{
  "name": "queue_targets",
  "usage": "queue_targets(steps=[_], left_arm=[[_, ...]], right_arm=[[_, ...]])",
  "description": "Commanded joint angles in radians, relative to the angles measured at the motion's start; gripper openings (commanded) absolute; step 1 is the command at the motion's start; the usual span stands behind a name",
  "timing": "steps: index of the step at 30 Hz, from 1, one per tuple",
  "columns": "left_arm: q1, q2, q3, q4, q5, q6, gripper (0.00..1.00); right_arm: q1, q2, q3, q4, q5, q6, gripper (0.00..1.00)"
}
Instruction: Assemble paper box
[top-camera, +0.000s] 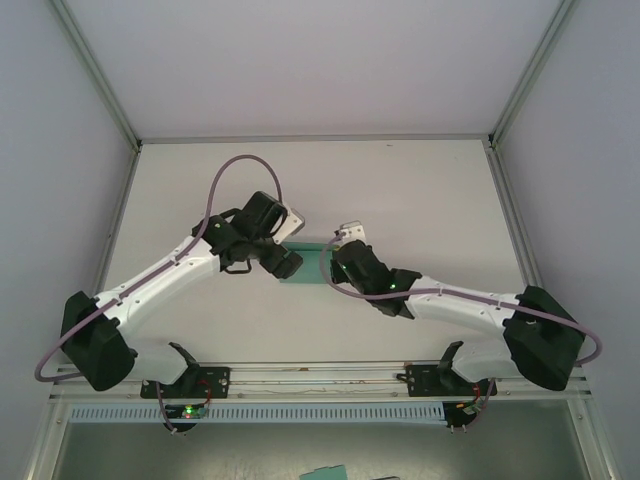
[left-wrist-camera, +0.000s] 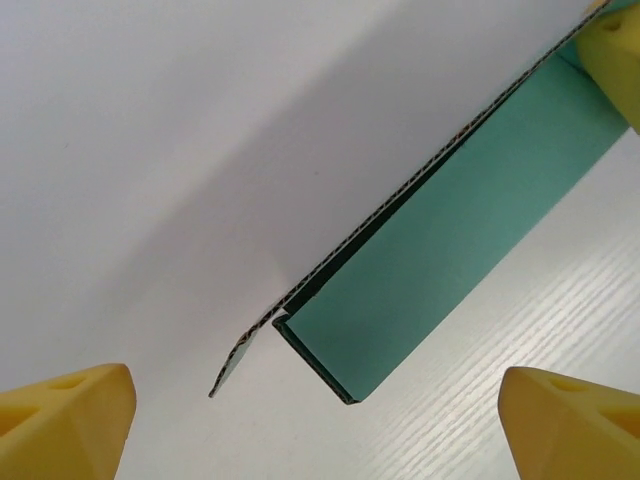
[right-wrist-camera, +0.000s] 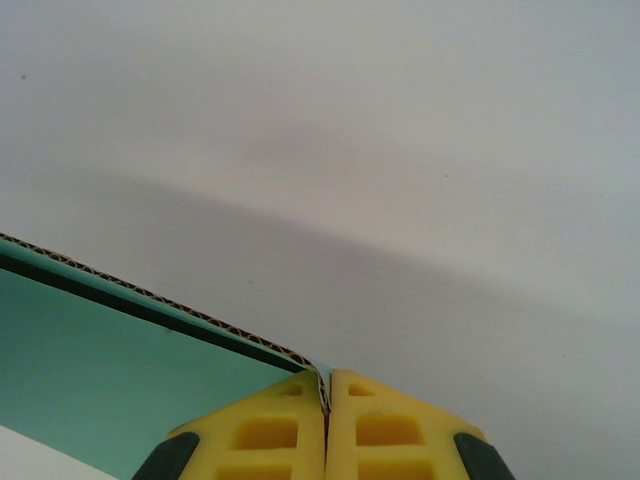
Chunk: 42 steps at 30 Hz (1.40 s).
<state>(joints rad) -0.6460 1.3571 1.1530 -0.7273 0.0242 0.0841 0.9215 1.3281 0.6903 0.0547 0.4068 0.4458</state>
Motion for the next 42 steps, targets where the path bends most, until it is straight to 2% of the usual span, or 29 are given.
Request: queue_targets(steps=[1, 2, 4, 6, 11, 13, 18, 22, 26, 30, 32, 35, 37, 42], left_arm=[[0.007, 0.007, -0.027, 0.016, -0.053, -0.077, 0.85], [0.01, 0.019, -0.019, 0.012, -0.061, -0.069, 0.77], [0.025, 0.037, -0.013, 0.022, -0.066, -0.054, 0.69], [0.055, 0.058, 0.0, 0.015, -0.05, -0.058, 0.57], [0.092, 0.084, -0.004, 0.029, 0.014, -0.026, 0.52], [0.095, 0.094, 0.0, 0.019, 0.018, -0.029, 0.44], [0.097, 0.113, 0.002, 0.01, 0.012, -0.039, 0.13], [0.096, 0.138, 0.021, -0.017, 0.013, -0.092, 0.0], [0.095, 0.135, 0.033, -0.029, 0.067, -0.21, 0.0], [0.096, 0.107, 0.017, -0.024, 0.09, -0.413, 0.0], [0.096, 0.112, 0.026, -0.069, 0.146, -0.477, 0.0], [0.099, 0.127, 0.046, -0.133, 0.162, -0.572, 0.0], [0.1, 0.146, 0.065, -0.179, 0.219, -0.582, 0.0], [0.1, 0.163, 0.051, -0.193, 0.216, -0.623, 0.0]], right_arm=[[0.02, 0.05, 0.046, -0.17, -0.015, -0.058, 0.0], [0.024, 0.06, 0.06, -0.185, -0.013, -0.068, 0.0], [0.025, 0.074, 0.085, -0.226, -0.014, -0.072, 0.0], [0.025, 0.093, 0.094, -0.24, -0.011, -0.08, 0.0], [0.025, 0.12, 0.101, -0.229, -0.022, -0.08, 0.0], [0.026, 0.121, 0.103, -0.233, -0.022, -0.078, 0.0], [0.025, 0.112, 0.093, -0.233, -0.017, -0.077, 0.0], [0.026, 0.108, 0.086, -0.231, -0.014, -0.07, 0.0], [0.035, 0.114, 0.087, -0.227, -0.005, -0.053, 0.0], [0.058, 0.114, 0.085, -0.238, 0.042, 0.005, 0.0], [0.07, 0.112, 0.077, -0.235, 0.054, 0.034, 0.0], [0.096, 0.115, 0.074, -0.241, 0.094, 0.058, 0.0], [0.11, 0.127, 0.079, -0.251, 0.108, 0.07, 0.0], [0.12, 0.15, 0.067, -0.233, 0.091, 0.113, 0.0]])
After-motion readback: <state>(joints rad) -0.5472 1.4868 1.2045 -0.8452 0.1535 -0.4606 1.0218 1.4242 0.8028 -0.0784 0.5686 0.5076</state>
